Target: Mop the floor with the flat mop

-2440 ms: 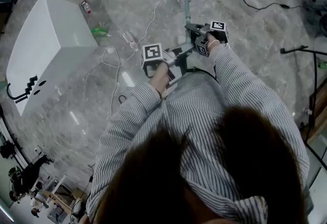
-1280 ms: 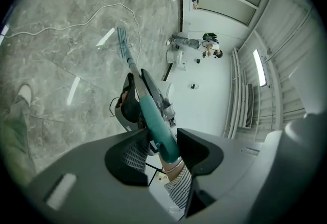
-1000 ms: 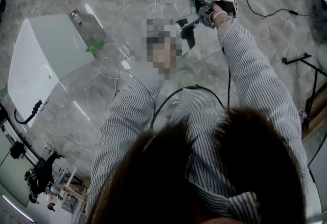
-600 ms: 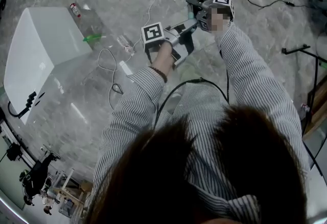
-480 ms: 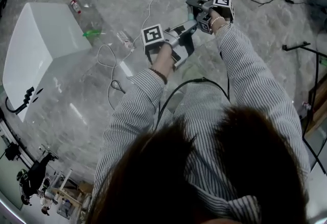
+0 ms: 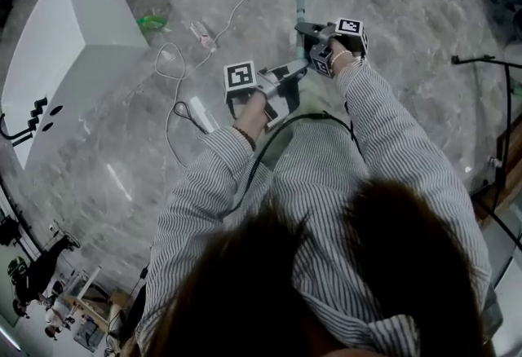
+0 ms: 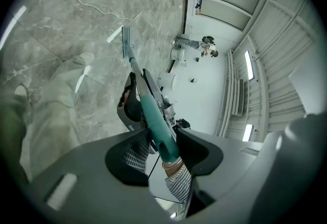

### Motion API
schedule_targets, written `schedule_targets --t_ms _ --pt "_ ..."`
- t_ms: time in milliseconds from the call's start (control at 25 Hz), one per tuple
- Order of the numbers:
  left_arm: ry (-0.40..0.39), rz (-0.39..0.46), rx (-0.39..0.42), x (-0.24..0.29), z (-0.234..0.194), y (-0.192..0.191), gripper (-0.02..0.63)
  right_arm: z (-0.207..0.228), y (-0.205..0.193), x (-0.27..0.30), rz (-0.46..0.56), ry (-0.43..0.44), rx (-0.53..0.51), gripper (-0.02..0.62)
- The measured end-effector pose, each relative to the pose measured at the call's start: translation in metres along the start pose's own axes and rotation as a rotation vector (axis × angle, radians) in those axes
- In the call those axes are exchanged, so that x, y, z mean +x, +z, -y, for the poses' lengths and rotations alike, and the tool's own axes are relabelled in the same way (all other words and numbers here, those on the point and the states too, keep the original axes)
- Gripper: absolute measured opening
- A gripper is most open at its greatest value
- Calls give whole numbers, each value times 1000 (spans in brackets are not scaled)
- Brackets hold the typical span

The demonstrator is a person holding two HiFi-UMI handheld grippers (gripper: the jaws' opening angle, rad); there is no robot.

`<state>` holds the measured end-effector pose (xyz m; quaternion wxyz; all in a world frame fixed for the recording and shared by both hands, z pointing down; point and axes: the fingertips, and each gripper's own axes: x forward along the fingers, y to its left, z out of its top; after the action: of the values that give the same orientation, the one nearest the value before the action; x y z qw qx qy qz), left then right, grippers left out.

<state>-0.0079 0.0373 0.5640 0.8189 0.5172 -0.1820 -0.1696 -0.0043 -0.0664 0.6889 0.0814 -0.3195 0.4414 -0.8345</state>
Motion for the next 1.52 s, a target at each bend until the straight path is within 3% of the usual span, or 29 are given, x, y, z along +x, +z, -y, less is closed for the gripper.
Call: schedule_targets --t_ms 160,320,480,640,880,1040,1200,1520 --pt "21 -21 4 -40 -15 -50 163 30 -55 -24 19 36 36 120" --pt "75 -86 27 -73 -26 -94 164 55 -102 -44 10 20 60 120" --pt "138 -154 85 -93 -42 -131 164 74 -136 -67 -21 -4 71 118" --pt "147 -188 93 -104 -50 -169 166 95 -161 -88 -29 -26 63 118" --pt "111 -150 -19 -95 -40 -174 161 95 -160 -94 -44 -32 109 115" --pt "114 -125 35 -110 -61 -190 161 110 -174 -103 -41 -5 98 117" --pt "83 -110 -24 -92 -29 -170 163 87 -155 -93 -35 -6 114 118" --pt "105 -178 52 -92 -40 -170 173 89 -153 -93 -22 40 99 123"
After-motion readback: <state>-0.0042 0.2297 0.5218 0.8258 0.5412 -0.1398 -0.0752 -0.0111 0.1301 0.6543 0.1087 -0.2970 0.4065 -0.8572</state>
